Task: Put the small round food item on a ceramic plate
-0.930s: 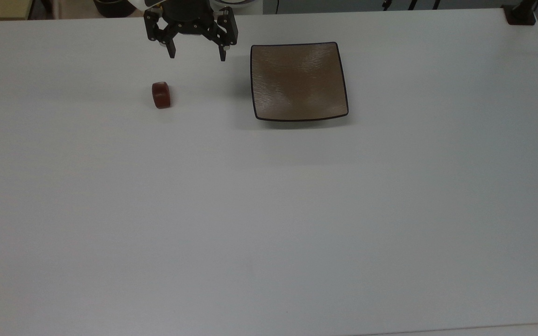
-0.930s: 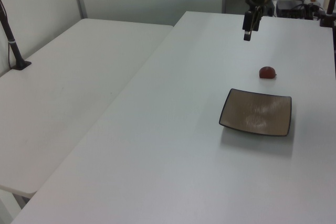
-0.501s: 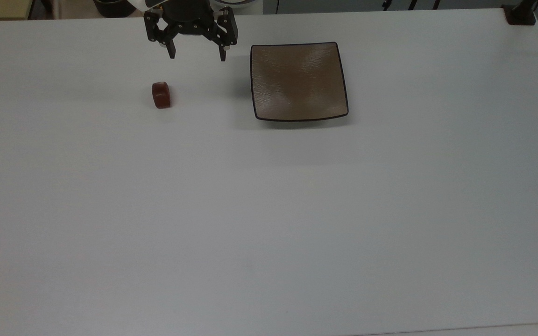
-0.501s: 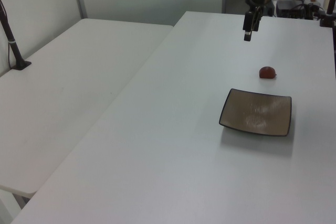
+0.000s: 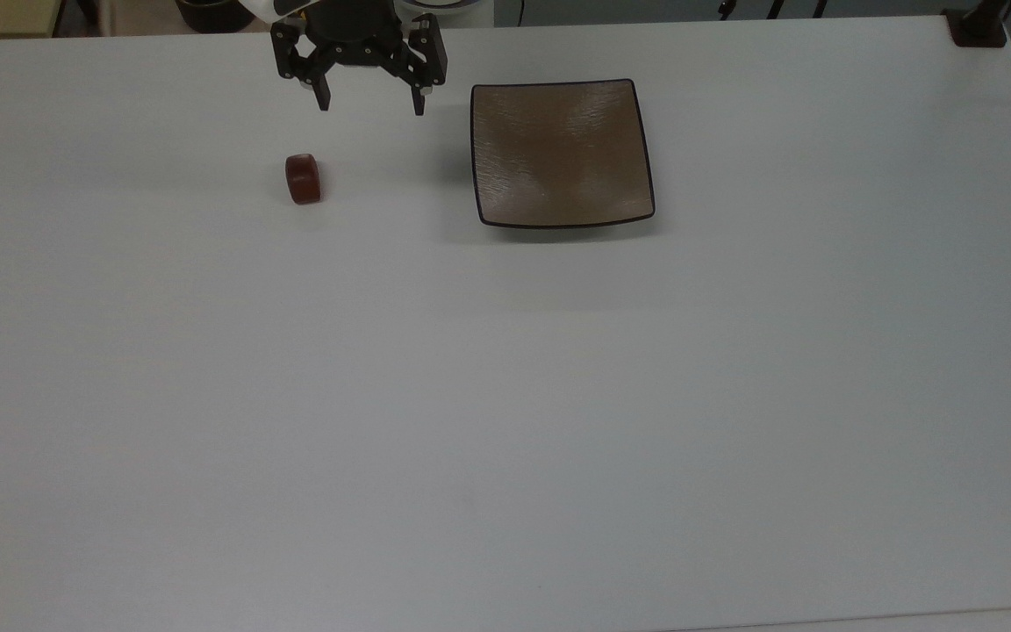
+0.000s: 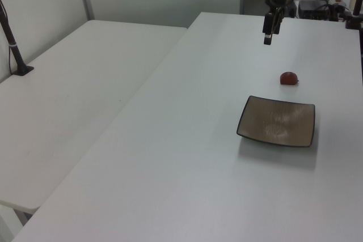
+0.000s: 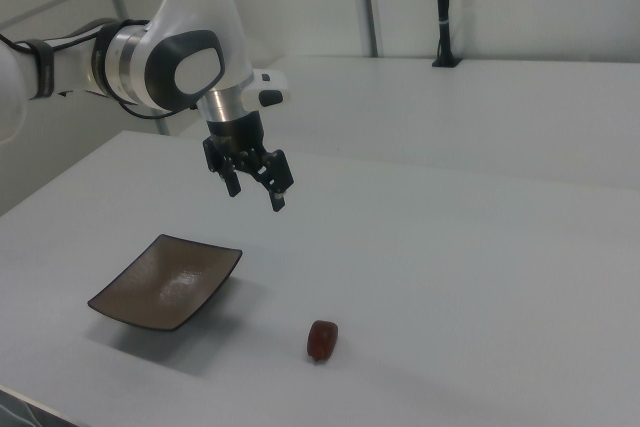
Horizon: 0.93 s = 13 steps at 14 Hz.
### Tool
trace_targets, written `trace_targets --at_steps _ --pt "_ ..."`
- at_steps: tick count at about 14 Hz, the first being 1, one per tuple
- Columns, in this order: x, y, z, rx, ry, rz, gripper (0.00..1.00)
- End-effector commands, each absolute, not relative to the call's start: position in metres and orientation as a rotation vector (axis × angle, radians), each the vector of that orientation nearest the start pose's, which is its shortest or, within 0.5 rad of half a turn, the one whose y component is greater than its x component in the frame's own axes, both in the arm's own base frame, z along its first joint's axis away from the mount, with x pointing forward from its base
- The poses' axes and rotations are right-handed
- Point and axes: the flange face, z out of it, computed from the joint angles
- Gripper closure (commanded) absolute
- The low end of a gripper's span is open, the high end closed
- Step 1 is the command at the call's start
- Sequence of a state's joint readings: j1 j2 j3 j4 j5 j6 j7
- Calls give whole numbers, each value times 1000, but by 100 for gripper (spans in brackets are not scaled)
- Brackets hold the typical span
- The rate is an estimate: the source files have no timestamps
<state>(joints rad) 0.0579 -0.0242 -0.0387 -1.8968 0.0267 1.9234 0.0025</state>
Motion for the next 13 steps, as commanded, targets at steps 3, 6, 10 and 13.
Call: trace_targets --at_steps 3,6,10,13 --pt "546 -4 507 -3126 -63 -159 0" --pt "545 -18 506 -3140 -97 -152 0" --pt "540 -45 490 -3197 -174 -92 0" --pt "536 -64 479 -3213 -247 -50 0"
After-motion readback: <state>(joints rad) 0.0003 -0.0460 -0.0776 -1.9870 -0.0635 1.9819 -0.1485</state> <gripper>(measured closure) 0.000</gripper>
